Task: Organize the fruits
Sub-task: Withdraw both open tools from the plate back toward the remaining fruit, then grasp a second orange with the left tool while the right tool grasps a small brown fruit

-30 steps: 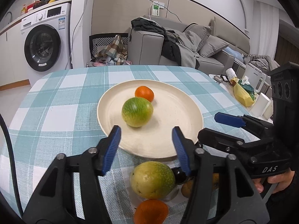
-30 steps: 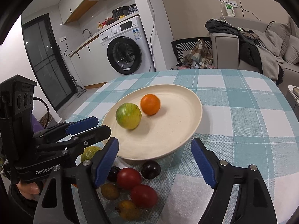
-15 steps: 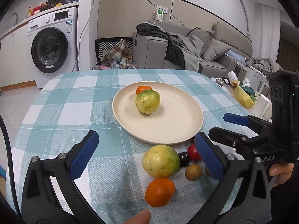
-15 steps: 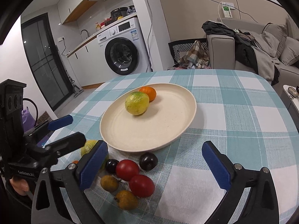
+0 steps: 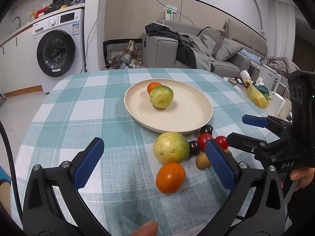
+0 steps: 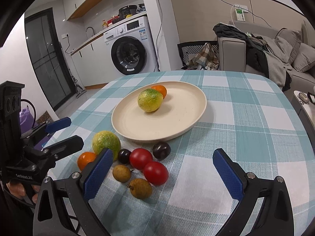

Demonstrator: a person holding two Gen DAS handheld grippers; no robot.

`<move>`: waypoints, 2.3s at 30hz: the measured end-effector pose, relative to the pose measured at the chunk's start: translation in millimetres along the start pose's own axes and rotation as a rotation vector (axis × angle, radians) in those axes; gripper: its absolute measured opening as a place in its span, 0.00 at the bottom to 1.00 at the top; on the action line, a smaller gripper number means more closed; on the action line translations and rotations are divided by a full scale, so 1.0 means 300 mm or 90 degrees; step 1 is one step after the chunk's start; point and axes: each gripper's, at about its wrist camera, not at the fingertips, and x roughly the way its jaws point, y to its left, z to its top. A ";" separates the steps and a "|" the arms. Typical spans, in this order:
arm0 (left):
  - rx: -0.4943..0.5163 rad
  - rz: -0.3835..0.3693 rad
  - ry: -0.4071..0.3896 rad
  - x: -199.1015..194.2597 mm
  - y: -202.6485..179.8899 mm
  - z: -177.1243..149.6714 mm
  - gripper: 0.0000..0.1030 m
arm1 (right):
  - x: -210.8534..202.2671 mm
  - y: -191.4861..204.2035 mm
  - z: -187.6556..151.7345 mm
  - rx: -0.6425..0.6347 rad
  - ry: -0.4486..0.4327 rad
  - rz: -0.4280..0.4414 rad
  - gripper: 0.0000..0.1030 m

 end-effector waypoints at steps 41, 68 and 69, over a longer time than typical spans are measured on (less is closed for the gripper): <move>0.011 -0.019 0.061 0.055 -0.019 -0.039 0.99 | 0.038 0.074 -0.103 -0.040 0.144 0.073 0.60; 0.021 -0.094 0.115 0.105 -0.041 -0.063 0.49 | 0.046 0.080 -0.100 -0.048 0.143 0.068 0.37; 0.020 -0.099 0.121 0.109 -0.040 -0.065 0.43 | 0.045 0.080 -0.101 -0.048 0.143 0.069 0.37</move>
